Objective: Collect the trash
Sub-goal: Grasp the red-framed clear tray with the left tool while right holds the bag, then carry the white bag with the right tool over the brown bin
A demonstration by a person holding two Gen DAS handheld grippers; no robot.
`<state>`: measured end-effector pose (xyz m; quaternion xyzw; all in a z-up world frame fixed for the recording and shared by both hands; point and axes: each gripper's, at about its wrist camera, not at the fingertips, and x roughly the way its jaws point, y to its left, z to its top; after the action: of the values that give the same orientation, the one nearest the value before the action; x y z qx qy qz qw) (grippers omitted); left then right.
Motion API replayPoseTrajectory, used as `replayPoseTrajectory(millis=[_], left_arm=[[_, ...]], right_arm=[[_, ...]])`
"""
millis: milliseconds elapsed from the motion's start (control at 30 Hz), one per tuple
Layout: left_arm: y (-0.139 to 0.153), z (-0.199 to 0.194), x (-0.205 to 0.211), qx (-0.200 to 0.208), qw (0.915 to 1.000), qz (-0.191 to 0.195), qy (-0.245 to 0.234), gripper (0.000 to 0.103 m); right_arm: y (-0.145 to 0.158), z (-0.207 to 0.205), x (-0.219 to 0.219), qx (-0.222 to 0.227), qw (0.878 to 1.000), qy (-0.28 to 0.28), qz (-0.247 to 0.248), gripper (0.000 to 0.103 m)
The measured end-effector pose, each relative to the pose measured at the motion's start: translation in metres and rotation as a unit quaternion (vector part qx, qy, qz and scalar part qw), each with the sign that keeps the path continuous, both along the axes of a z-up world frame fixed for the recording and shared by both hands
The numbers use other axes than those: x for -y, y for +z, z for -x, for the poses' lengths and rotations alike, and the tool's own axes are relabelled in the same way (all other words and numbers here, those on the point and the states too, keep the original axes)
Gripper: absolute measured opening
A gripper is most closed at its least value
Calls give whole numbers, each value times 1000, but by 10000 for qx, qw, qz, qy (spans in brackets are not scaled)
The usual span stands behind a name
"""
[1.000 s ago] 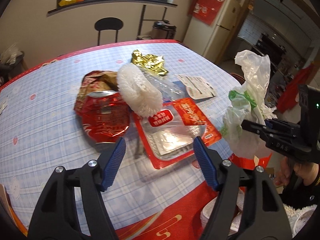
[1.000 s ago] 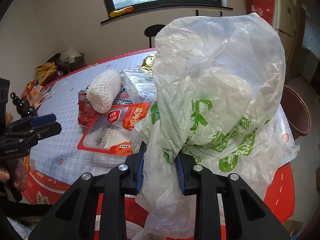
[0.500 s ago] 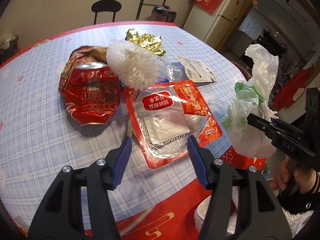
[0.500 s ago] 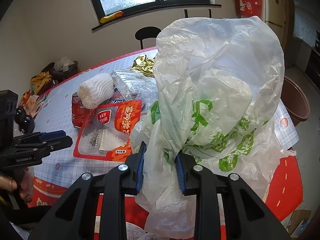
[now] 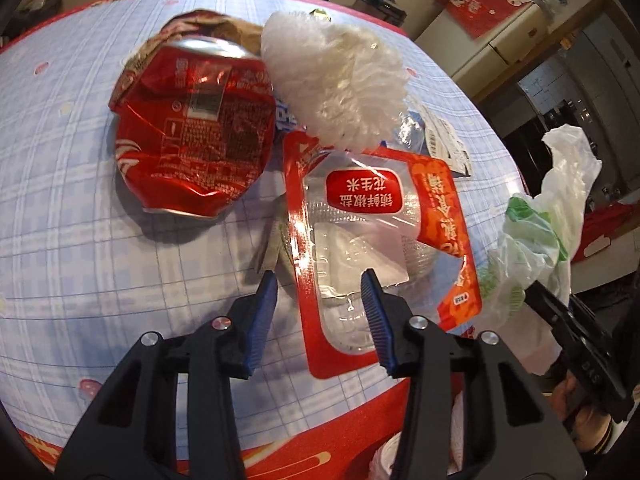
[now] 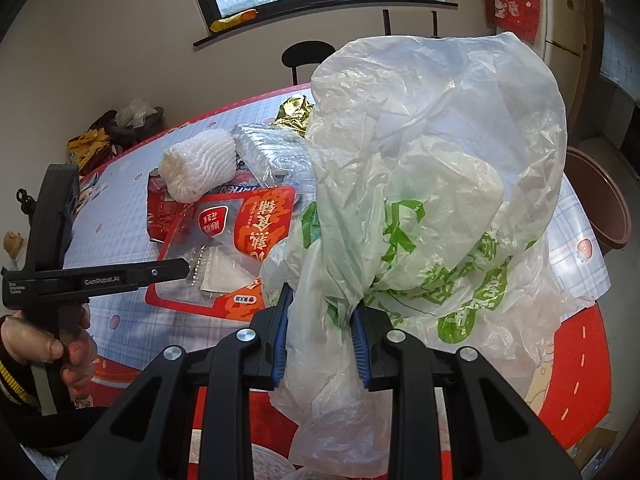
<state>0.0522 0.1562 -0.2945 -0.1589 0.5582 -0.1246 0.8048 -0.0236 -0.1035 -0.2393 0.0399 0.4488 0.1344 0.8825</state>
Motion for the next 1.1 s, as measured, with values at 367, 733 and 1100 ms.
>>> replayPoseTrajectory(millis=[367,733,1100], left_arm=[[-15,3,2,-223,9998,-3,-3,19],[3,24,-3,216,9997,-104,-51,18],[24,43,5,541,9981,-195,-213,18]], right_arm=[[1,-1,5,20,9998,-200,15,28],[0,2,-2,111,9996,-253,55,28],[-2,9,-2,159,9991,-388,75,28]])
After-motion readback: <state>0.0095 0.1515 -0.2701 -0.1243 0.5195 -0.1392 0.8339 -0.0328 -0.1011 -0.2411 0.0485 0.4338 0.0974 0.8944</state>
